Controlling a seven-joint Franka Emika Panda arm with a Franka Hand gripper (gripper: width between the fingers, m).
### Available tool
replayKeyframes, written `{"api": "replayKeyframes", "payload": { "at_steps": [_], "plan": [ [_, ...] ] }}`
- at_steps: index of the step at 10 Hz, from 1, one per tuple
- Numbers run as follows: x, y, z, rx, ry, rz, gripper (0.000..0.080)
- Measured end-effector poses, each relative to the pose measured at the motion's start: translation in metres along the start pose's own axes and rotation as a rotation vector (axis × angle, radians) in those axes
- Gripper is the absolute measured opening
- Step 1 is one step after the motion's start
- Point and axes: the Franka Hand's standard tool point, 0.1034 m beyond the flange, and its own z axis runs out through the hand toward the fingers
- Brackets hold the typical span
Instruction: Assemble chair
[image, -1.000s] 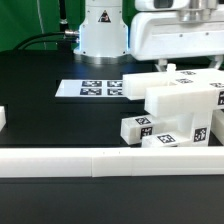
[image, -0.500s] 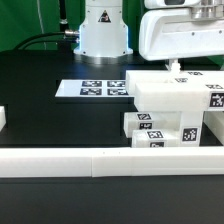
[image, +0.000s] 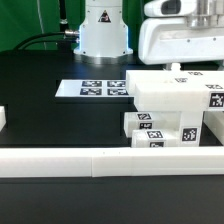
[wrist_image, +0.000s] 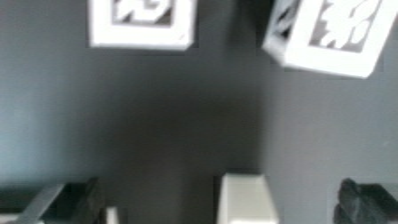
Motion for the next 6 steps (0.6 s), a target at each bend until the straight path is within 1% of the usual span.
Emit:
{"api": "replayKeyframes", "payload": {
  "at_steps": [2,6],
  "plan": [
    [-0.0019,-0.0046,0.0085,-0.004,0.013,-0.003,0.0649],
    [-0.0027,-0.0052,0.0103,-0.005,0.014,0.008,0.0649]
  ]
}}
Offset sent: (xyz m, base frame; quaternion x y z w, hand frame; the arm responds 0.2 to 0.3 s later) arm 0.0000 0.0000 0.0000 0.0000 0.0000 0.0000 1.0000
